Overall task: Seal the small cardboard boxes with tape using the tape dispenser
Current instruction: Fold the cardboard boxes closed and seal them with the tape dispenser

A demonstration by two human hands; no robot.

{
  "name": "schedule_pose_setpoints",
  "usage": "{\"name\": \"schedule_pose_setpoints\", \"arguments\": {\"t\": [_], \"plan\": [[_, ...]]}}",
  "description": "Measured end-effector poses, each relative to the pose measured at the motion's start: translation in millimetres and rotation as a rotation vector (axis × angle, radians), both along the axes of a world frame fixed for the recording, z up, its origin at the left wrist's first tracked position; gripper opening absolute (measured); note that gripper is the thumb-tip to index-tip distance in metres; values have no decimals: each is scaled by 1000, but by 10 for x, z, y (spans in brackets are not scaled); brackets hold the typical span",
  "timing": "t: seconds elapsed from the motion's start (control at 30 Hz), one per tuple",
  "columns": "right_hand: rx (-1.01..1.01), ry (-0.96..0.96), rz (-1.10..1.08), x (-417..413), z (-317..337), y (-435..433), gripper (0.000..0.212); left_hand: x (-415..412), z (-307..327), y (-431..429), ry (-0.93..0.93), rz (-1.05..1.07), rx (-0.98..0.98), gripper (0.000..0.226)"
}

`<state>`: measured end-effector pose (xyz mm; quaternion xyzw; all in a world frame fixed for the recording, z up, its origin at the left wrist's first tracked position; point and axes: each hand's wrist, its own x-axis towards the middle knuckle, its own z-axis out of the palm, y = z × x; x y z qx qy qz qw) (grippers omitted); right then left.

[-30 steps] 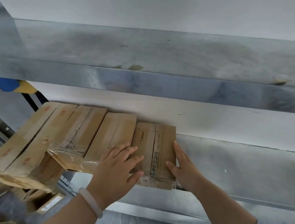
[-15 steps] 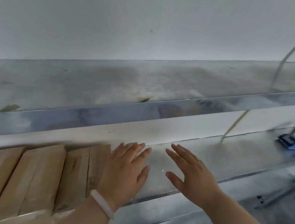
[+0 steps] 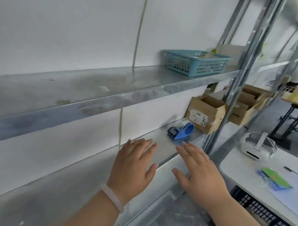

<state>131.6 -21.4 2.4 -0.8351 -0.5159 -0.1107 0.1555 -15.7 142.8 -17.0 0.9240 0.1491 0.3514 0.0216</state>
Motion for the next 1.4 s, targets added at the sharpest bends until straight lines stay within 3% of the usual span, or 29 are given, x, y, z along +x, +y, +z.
{"name": "schedule_pose_setpoints", "arguments": {"t": [0.37,0.53,0.73,0.87,1.03,1.4], "plan": [[-39,43,-228,1630,-24,-663,69,2018,-96,-365,104,-170,-25,61],[-48,53,-263,2365,-141,-488,69,2796,-271,-199,126,-204,-37,59],[-37,87,-276,3238,-212,-60,85,3678,-331,171,131,-218,-109,57],[-59,207,-388,3828,-89,171,68,4211,-307,458,168,-229,-137,57],[-128,310,-421,4305,-137,480,63,4590,-379,605,214,-242,-174,57],[-41,490,-374,5187,-182,1091,46,4819,-578,684,259,-130,-226,57]]}}
